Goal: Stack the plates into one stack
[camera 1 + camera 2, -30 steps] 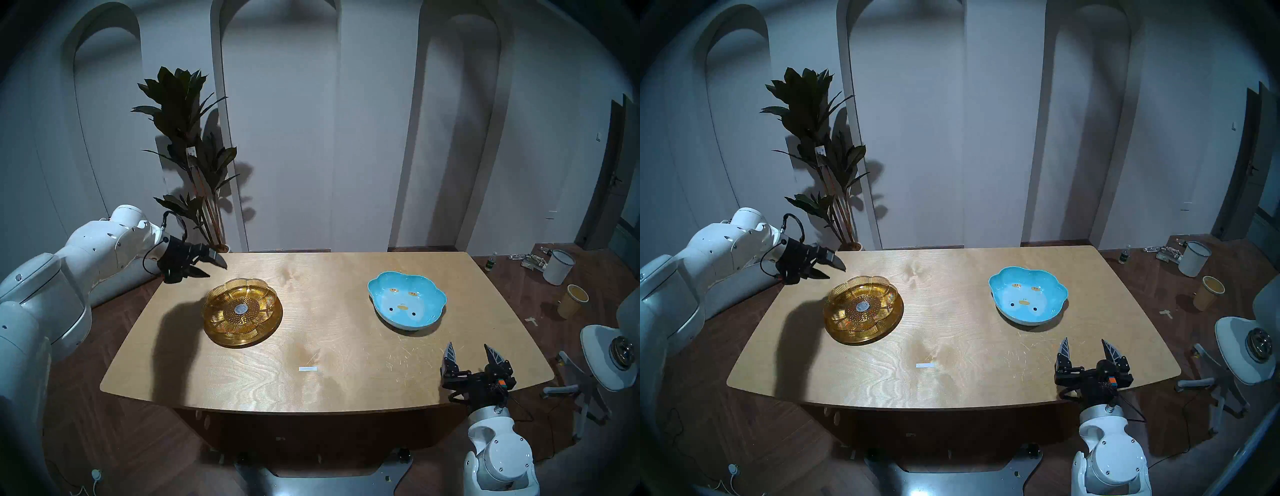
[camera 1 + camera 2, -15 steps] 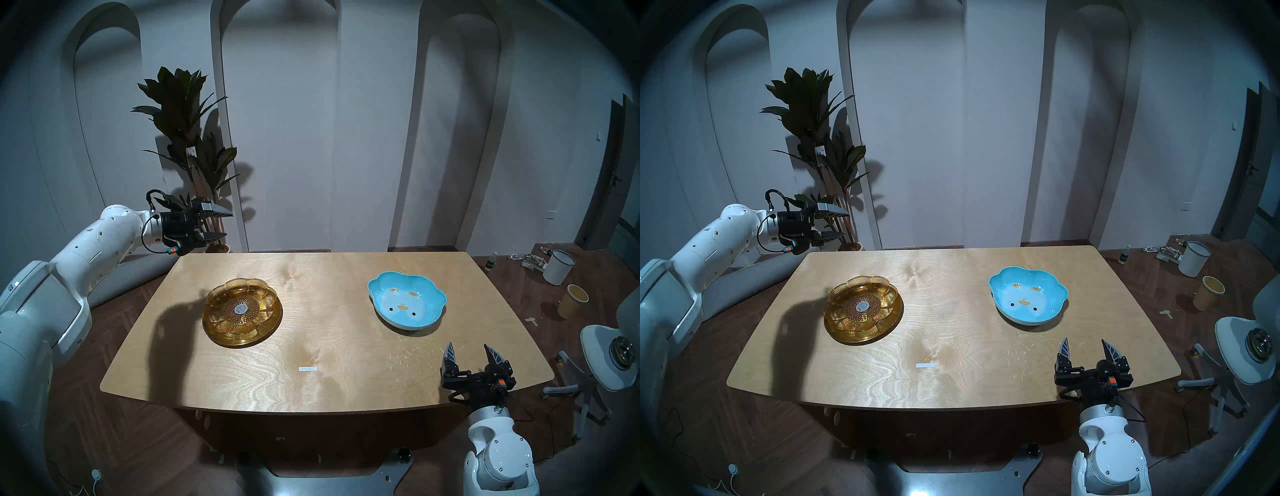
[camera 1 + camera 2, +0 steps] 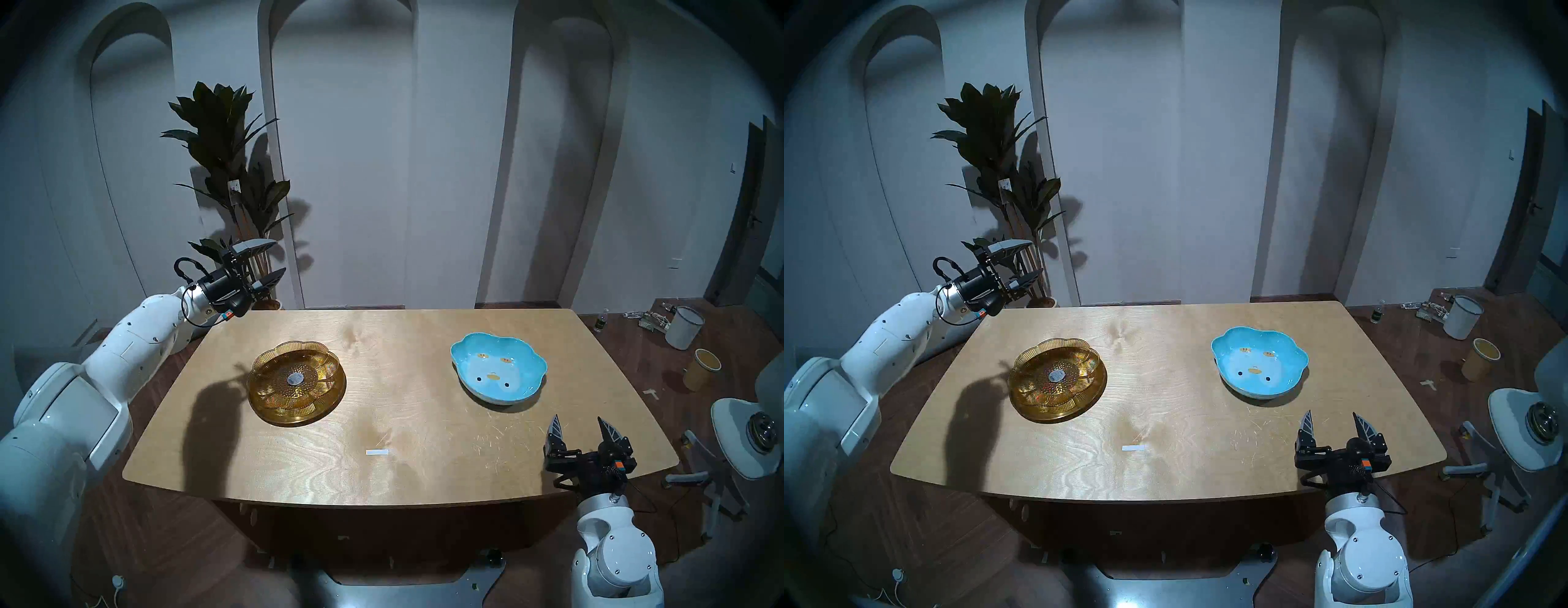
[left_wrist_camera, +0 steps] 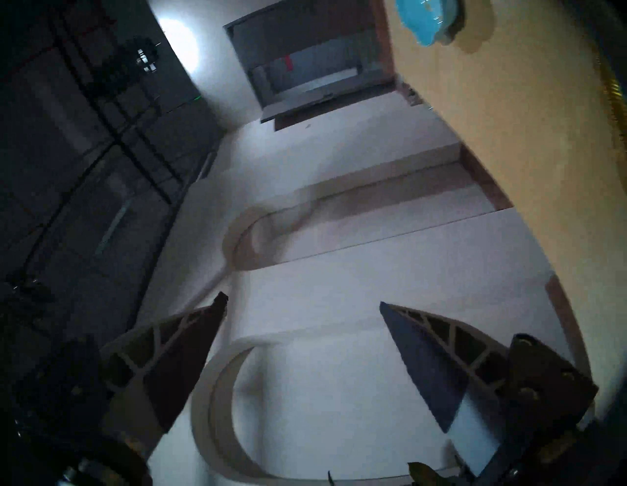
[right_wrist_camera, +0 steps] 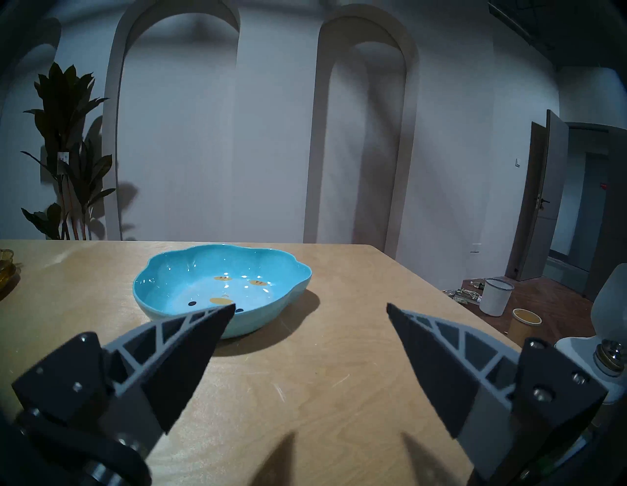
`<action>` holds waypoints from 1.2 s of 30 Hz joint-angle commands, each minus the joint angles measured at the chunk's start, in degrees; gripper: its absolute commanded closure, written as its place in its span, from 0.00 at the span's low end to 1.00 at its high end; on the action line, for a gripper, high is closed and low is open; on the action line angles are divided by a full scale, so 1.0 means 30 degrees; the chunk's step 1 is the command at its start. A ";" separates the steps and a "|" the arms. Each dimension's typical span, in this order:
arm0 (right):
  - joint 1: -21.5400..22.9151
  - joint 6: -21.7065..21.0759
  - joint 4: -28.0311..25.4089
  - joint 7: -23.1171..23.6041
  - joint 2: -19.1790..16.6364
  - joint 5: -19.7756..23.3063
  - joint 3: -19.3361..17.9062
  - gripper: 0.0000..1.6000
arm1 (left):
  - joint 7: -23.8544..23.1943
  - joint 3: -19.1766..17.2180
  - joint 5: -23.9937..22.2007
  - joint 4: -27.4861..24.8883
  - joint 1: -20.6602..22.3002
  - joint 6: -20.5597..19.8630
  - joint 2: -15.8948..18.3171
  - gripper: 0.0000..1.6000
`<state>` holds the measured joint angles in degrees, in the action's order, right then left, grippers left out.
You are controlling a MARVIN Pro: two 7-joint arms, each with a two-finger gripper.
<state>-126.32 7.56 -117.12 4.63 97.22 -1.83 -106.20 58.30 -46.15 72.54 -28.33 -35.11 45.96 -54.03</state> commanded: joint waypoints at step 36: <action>-0.0288 -0.2985 -0.4184 -0.7081 0.0006 1.2528 0.3423 0.00 | 0.8900 -0.3250 -0.0096 -0.2222 -0.3248 -1.1360 -0.1743 0.00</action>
<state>-125.16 -3.29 -125.98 -12.04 98.20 34.23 -98.18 84.56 -56.56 69.20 -35.43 -46.76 13.38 -59.43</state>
